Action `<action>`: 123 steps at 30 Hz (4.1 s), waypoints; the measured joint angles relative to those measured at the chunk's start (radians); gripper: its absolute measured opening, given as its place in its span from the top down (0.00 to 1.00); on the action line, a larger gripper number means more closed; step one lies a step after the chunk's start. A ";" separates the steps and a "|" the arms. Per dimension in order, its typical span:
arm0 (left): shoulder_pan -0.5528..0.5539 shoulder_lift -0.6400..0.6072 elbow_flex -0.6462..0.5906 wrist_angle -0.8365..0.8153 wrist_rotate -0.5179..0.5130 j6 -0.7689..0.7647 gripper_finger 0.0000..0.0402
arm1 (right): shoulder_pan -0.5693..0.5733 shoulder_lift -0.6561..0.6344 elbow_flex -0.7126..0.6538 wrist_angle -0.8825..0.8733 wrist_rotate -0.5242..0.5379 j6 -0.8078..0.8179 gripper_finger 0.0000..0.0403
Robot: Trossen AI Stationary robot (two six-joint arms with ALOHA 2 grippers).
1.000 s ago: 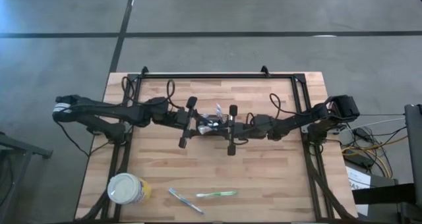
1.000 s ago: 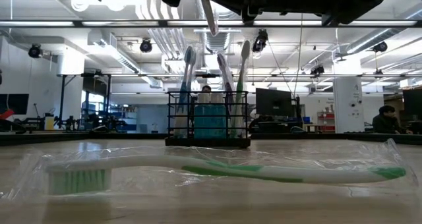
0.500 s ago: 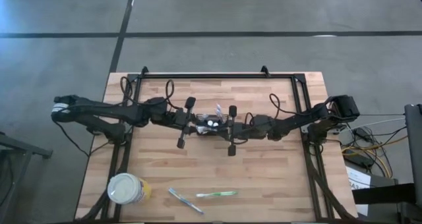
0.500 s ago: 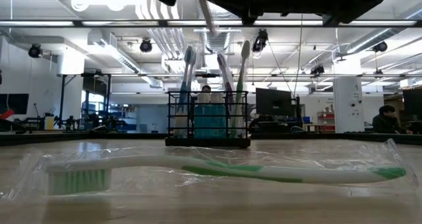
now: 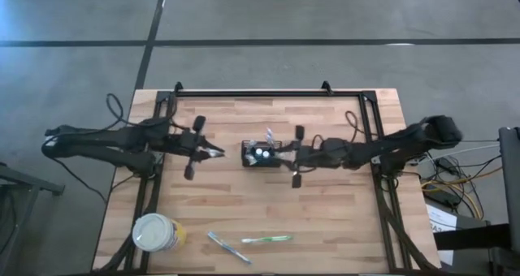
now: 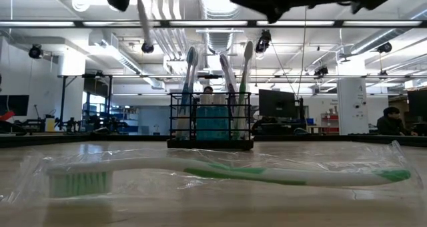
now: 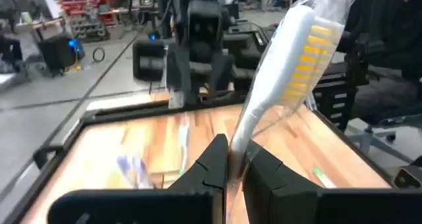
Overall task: Pick & Place toothbrushing station
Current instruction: Put the orange toothbrush into the black wire organizer
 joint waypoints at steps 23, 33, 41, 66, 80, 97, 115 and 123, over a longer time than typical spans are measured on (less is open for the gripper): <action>0.001 -0.556 -0.417 -0.022 -0.137 -0.121 0.94 | 0.009 -0.735 -0.584 0.068 -0.070 0.019 0.98; 0.001 -0.570 -0.493 -0.026 -0.153 -0.137 0.94 | 0.009 -0.824 -0.700 0.210 -0.064 0.020 0.98; 0.001 -0.535 -0.492 0.059 -0.118 -0.165 0.94 | 0.009 -0.819 -0.700 0.219 -0.058 0.019 0.98; 0.000 0.301 -0.175 0.450 0.044 -0.106 0.94 | 0.009 -0.815 -0.699 0.219 -0.038 0.011 0.98; 0.032 0.402 -0.052 0.379 -0.221 0.030 0.94 | 0.009 -0.813 -0.699 0.222 -0.039 0.006 0.98; 0.035 0.502 -0.117 0.455 -0.229 -0.036 0.94 | 0.009 -0.813 -0.699 0.225 -0.039 0.007 0.98; 0.040 0.611 -0.261 0.744 -0.290 -0.078 0.94 | 0.008 -0.813 -0.699 0.243 -0.039 -0.012 0.98; 0.043 0.704 -0.259 0.824 -0.290 -0.072 0.94 | 0.008 -0.813 -0.699 0.243 -0.039 -0.011 0.98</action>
